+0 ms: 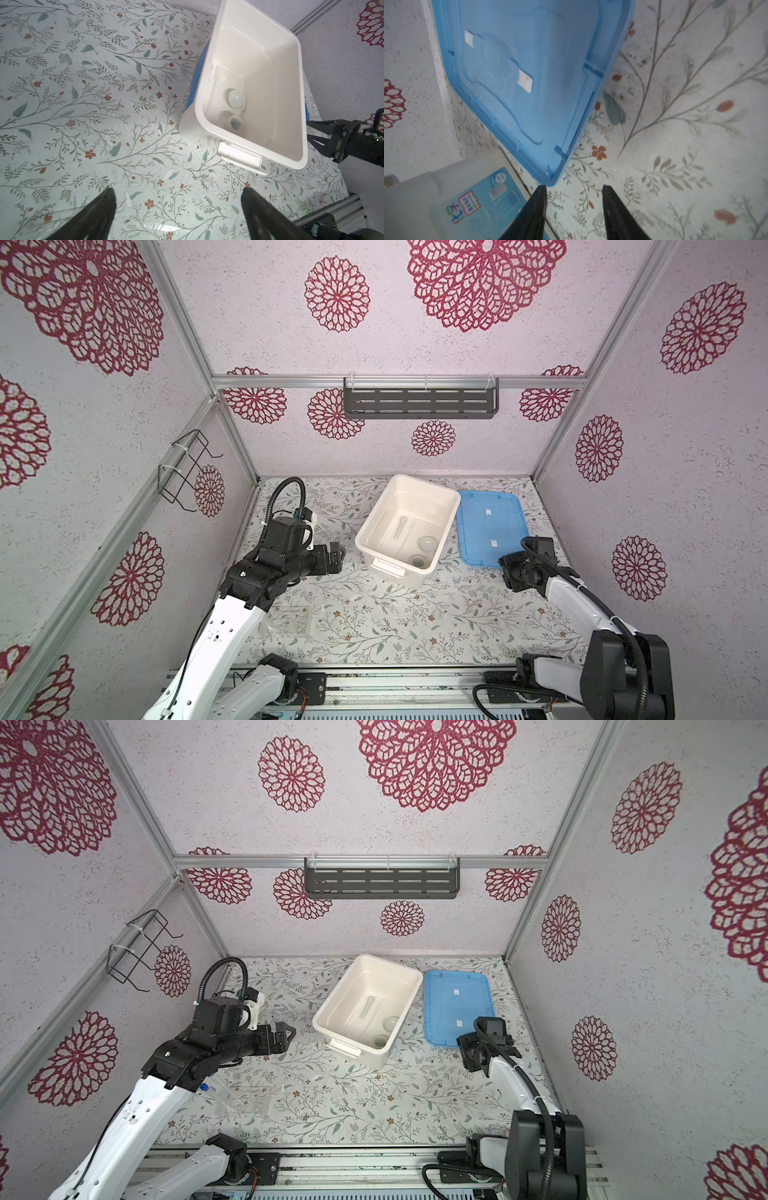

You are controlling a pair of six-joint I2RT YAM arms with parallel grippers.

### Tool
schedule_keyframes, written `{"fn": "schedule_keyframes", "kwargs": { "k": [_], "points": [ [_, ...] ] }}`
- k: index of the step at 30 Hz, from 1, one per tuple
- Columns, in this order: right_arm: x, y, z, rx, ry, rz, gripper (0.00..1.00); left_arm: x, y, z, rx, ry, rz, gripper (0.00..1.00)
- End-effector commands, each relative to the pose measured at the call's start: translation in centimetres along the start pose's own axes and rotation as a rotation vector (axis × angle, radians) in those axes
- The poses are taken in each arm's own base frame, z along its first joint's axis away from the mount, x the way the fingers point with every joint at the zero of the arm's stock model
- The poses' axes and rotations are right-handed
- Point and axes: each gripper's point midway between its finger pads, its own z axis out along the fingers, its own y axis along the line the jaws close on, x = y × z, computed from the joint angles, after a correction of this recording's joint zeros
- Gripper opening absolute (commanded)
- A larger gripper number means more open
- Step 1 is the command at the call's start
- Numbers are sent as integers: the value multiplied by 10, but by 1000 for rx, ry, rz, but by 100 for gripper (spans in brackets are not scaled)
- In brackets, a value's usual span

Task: Organize the chemistry lab equipment
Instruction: 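Grip and tilt up the blue lid's edge with the right gripper while raising the left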

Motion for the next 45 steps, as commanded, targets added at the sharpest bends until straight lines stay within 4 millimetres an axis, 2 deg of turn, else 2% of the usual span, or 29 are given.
{"fn": "schedule_keyframes", "kwargs": {
  "k": [1,4,10,12,16,20,22,27,29,31,33,36,45],
  "points": [
    [-10,37,9,-189,-17,-56,46,-6,9,3,-46,-56,-34,97],
    [-14,35,21,-235,-9,-72,45,-31,6,5,-49,-133,-40,97],
    [-18,23,33,-332,-36,-79,45,-94,1,-9,-121,-220,-5,98],
    [-20,19,36,-382,-45,-65,43,-106,1,-8,-140,-227,-17,97],
    [-19,32,40,-500,-32,-118,38,-128,-2,-1,-143,-270,-50,97],
    [-22,39,43,-597,-16,-73,30,-148,-4,0,-136,-333,-97,97],
    [-24,40,45,-624,-16,-52,30,-156,-6,1,-125,-352,-112,97],
    [-26,34,62,-620,1,-7,31,-165,-9,4,-119,-345,-144,98],
    [-27,31,65,-622,0,13,29,-165,-8,4,-119,-345,-161,98],
    [-29,31,68,-632,-3,27,22,-165,-8,4,-115,-345,-170,98],
    [-29,36,67,-669,0,39,15,-165,-8,3,-112,-342,-173,98],
    [-26,48,61,-736,32,30,11,-166,-6,0,-116,-337,-165,98],
    [-23,46,43,-732,1,-21,9,-163,-1,-8,-111,-327,-162,97]
  ]
}}
